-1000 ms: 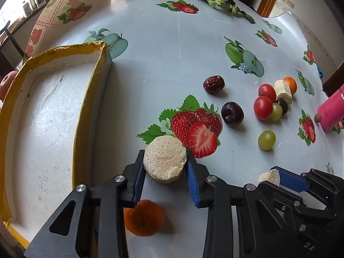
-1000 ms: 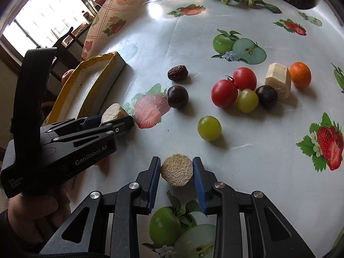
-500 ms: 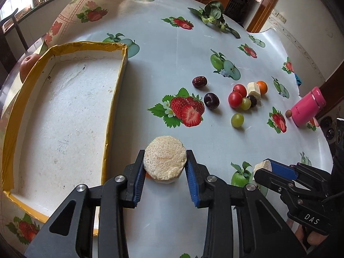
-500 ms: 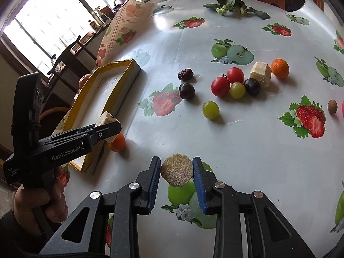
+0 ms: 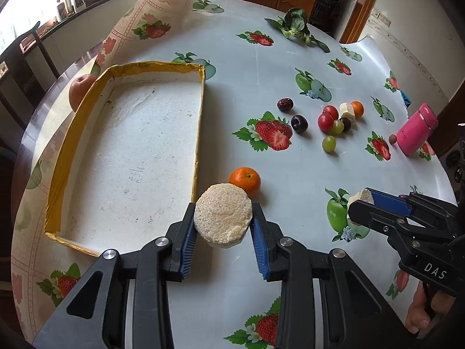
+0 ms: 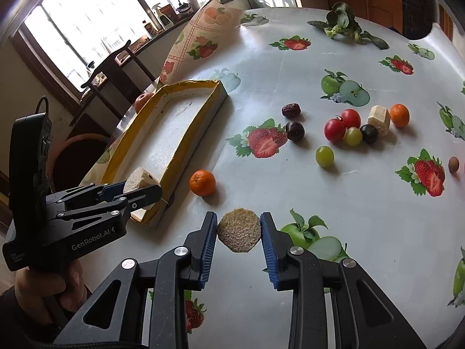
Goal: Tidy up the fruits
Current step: 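Carry the pale cake and beige slice in both grippers over the yellow-rimmed tray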
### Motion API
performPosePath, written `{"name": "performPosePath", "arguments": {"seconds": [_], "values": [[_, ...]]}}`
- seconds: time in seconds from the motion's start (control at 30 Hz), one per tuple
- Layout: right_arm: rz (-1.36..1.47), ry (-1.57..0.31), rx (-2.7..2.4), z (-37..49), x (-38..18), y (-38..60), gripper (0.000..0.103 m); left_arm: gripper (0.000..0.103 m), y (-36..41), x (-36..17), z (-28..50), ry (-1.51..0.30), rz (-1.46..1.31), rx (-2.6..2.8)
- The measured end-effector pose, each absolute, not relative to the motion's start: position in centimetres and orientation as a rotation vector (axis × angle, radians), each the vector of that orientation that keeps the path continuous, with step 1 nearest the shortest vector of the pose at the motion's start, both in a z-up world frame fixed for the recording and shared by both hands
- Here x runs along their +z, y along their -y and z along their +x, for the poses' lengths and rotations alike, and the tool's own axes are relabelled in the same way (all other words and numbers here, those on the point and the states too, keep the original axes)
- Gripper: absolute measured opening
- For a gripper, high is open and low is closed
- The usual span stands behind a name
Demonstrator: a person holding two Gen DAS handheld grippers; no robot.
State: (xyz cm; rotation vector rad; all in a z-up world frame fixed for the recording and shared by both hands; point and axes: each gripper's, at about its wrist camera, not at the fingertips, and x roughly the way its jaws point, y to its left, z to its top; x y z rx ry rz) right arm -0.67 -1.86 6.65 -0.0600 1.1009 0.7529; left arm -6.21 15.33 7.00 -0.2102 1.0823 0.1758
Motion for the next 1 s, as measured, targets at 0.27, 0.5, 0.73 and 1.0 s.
{"name": "performPosePath", "arguments": {"seconds": [0.27,0.5,0.73,1.0], "values": [[-0.089,-1.073,0.813,-2.3,8.0,-1.0,0.031,0.032,-17.8,7.5,-7.6,-1.067,-0.226,0.228],[-0.113,-1.051,0.861,-3.2,8.9,-3.9,0.031,0.032,-19.7,7.3,-8.6,-1.066,-0.243,0.264],[-0.134,-1.036,0.909,-3.6,9.4,-6.8,0.031,0.032,-21.7,7.0,-9.3,-1.067,-0.263,0.298],[-0.147,-1.034,0.954,-3.4,9.1,-10.4,0.031,0.032,-24.8,6.1,-9.8,-1.081,-0.287,0.351]]}}
